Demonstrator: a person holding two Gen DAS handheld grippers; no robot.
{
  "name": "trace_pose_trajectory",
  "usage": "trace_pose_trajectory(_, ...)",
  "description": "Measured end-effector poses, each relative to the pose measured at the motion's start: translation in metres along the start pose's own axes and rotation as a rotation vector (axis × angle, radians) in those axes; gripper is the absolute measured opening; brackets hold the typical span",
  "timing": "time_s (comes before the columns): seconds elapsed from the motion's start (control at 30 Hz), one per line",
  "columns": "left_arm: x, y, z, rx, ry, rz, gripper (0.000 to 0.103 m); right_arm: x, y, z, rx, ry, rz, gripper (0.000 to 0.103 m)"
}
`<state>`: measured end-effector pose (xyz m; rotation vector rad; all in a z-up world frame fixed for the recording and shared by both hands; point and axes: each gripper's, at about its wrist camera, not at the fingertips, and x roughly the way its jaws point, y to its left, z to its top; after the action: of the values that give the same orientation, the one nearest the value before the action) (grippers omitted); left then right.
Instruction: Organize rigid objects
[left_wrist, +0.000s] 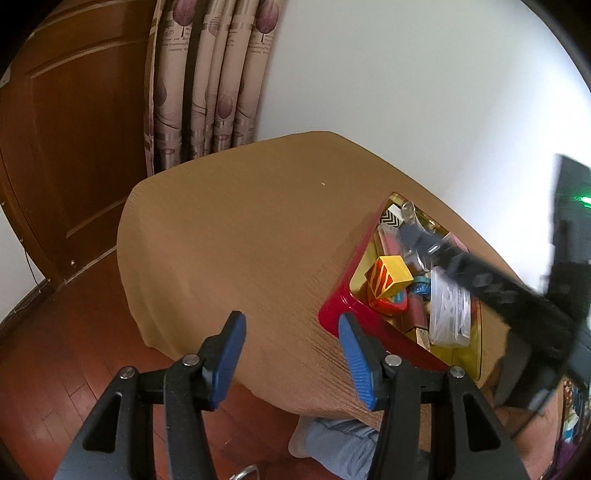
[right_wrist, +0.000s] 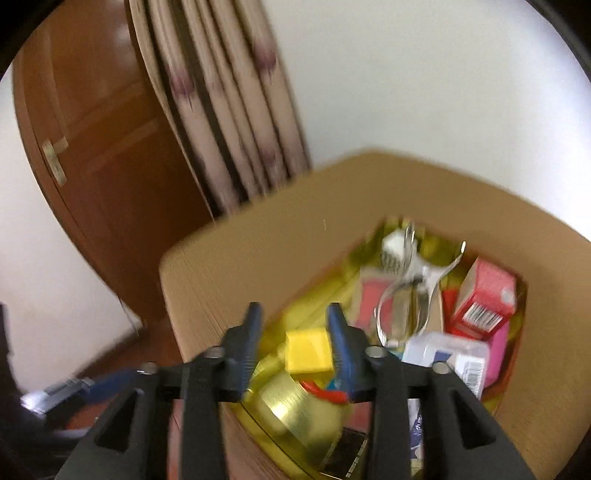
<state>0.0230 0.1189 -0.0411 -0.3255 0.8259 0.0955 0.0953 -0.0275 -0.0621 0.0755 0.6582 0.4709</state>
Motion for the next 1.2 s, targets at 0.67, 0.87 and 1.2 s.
trace_pose_trajectory(0.67,0.007,-0.002,-0.005,-0.006,0.042,-0.009,0.054,-0.014,-0.06,-0.02,0.086,-0.169,-0.179,0.097)
trace_pose_trajectory(0.87,-0.008,-0.021,-0.009,0.078,-0.059,-0.04,0.054,-0.075,-0.039,-0.041,-0.065,-0.208,-0.291,0.101)
trace_pose_trajectory(1.2,-0.015,-0.049,-0.017,0.187,-0.102,-0.012,0.054,-0.105,-0.032,-0.089,-0.095,-0.137,-0.368,0.101)
